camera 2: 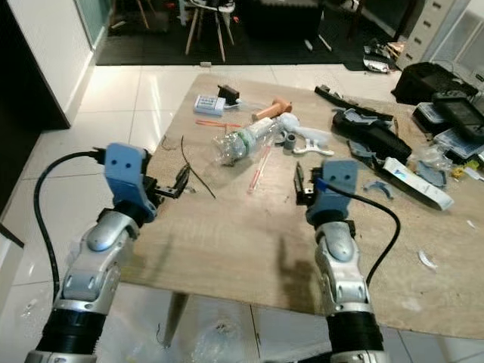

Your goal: Picking trash to rubbish bin

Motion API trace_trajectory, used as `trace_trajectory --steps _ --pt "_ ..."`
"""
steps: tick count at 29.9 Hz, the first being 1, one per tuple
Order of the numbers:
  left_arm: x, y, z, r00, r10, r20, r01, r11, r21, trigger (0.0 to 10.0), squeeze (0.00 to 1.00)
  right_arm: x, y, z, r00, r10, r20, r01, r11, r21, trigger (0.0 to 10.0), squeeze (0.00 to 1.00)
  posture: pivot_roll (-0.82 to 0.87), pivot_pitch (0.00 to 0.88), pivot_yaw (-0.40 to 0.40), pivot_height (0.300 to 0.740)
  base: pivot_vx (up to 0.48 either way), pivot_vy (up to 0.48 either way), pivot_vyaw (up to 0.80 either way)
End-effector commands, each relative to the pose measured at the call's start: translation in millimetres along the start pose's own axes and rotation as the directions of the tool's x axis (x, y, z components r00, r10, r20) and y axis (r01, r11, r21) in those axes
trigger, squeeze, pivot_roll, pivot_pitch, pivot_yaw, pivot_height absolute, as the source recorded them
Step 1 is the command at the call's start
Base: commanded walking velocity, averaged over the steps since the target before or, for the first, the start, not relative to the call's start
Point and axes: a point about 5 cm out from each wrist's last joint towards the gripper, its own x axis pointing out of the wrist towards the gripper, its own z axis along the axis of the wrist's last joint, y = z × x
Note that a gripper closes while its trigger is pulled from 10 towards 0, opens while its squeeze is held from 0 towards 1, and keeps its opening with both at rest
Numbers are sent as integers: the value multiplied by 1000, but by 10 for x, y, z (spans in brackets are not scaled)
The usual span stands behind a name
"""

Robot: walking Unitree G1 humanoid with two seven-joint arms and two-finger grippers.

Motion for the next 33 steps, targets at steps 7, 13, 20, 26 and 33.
trace_trajectory --steps 7,13,20,26,33 --pt "-15 -34 -69 999 -16 -33 17 1000 9 10000 0 -44 -44 -57 999 -20 -26 21 1000 17 10000 0 -13 121 -35 740 0 0 0" --pt "-10 -29 -68 999 -16 -37 17 1000 17 10000 0 -35 -50 -63 999 -18 -31 19 1000 20 10000 0 -10 130 -33 740 0 0 0" --pt "10 -91 -80 994 -89 -67 92 995 44 10000 0 50 -129 -111 997 -6 -83 10 998 55 10000 0 -6 139 -28 740 0 0 0" --pt "35 -114 -91 989 -118 -90 124 991 55 10000 0 90 -182 -105 996 -8 -94 11 999 31 10000 0 -3 150 -25 740 0 0 0" --pt "86 -234 -126 973 -190 -133 196 980 32 10000 0 51 -234 -148 993 -57 -106 55 998 -17 10000 0 4 165 -18 740 0 0 0"
